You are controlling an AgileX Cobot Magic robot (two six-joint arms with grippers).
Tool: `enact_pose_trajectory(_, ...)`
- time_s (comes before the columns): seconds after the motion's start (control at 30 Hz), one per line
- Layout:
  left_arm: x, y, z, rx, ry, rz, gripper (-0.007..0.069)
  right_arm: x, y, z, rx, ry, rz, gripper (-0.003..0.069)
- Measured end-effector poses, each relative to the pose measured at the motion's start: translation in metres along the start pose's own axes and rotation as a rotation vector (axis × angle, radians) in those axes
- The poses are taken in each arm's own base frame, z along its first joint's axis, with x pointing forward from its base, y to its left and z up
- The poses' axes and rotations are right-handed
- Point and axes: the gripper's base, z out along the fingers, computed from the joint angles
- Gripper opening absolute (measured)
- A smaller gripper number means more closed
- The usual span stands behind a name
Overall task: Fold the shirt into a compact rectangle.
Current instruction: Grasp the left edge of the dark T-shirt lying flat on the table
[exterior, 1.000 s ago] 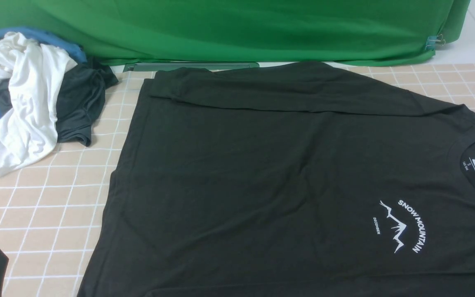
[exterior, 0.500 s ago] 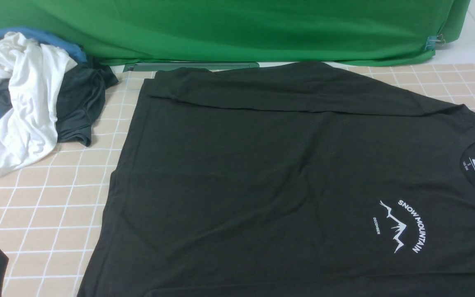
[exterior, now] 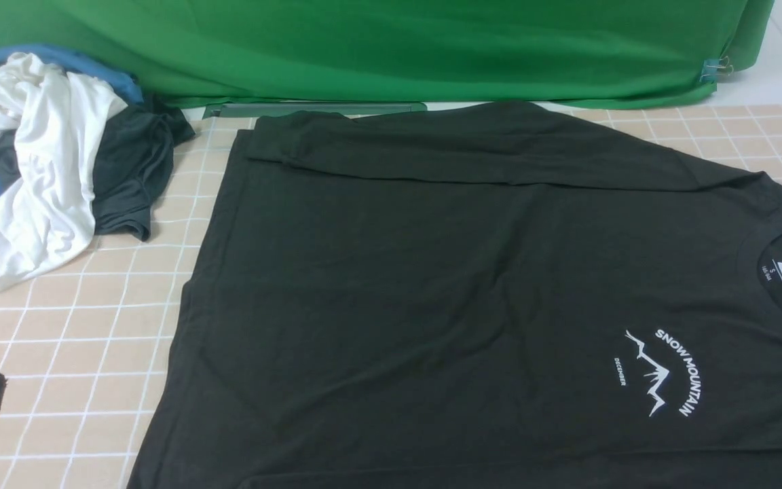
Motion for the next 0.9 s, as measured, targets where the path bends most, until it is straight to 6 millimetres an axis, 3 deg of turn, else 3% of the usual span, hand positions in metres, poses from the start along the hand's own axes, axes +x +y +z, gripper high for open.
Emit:
enact_pose_trajectory(0.07,0.000,0.000,0.000,0.004,0.001,-0.125,0.0018,-0.001,0.000,0.000,-0.002,-0.009,0.286,0.0248)
enact_pose_trajectory(0.1,0.000,0.000,0.000,0.004,0.001,-0.129,0.0018,-0.001,0.000,0.000,-0.002,-0.009,0.289,0.0248)
enact_pose_trajectory(0.17,0.000,-0.001,0.000,0.006,-0.005,-0.123,0.0018,-0.001,0.000,0.000,-0.002,-0.010,0.480,0.0248)
enact_pose_trajectory(0.33,-0.002,-0.001,0.000,0.013,-0.016,-0.097,0.0018,-0.002,0.000,0.000,-0.005,-0.018,0.561,0.0246)
enact_pose_trajectory(0.43,-0.007,-0.005,0.000,0.063,-0.069,-0.133,0.0018,-0.007,0.000,0.000,-0.022,-0.077,0.561,0.0174)
enact_pose_trajectory(0.57,-0.016,-0.027,-0.004,0.144,-0.109,-0.114,0.0018,-0.026,0.003,-0.002,-0.059,-0.212,0.475,0.0048)
enact_pose_trajectory(0.63,-0.022,-0.054,-0.009,0.176,-0.097,-0.016,0.0018,-0.044,0.009,-0.002,-0.064,-0.243,0.378,0.0034)
enact_pose_trajectory(0.67,-0.028,-0.077,-0.009,0.166,-0.070,0.047,0.0018,-0.062,0.017,0.001,-0.064,-0.243,0.300,0.0031)
enact_pose_trajectory(0.73,-0.029,-0.089,-0.005,0.097,-0.013,0.111,0.0018,-0.074,0.023,0.005,-0.056,-0.208,0.216,0.0031)
enact_pose_trajectory(0.77,-0.032,-0.107,0.001,-0.012,0.086,0.212,0.0018,-0.094,0.033,0.013,-0.049,-0.142,0.105,0.0031)
enact_pose_trajectory(0.8,-0.033,-0.115,0.008,-0.069,0.138,0.252,0.0018,-0.102,0.038,0.018,-0.047,-0.085,0.053,0.0031)
enact_pose_trajectory(0.9,-0.026,-0.121,0.037,-0.348,0.480,0.430,0.0018,-0.119,0.053,0.041,-0.056,0.196,-0.092,0.0031)
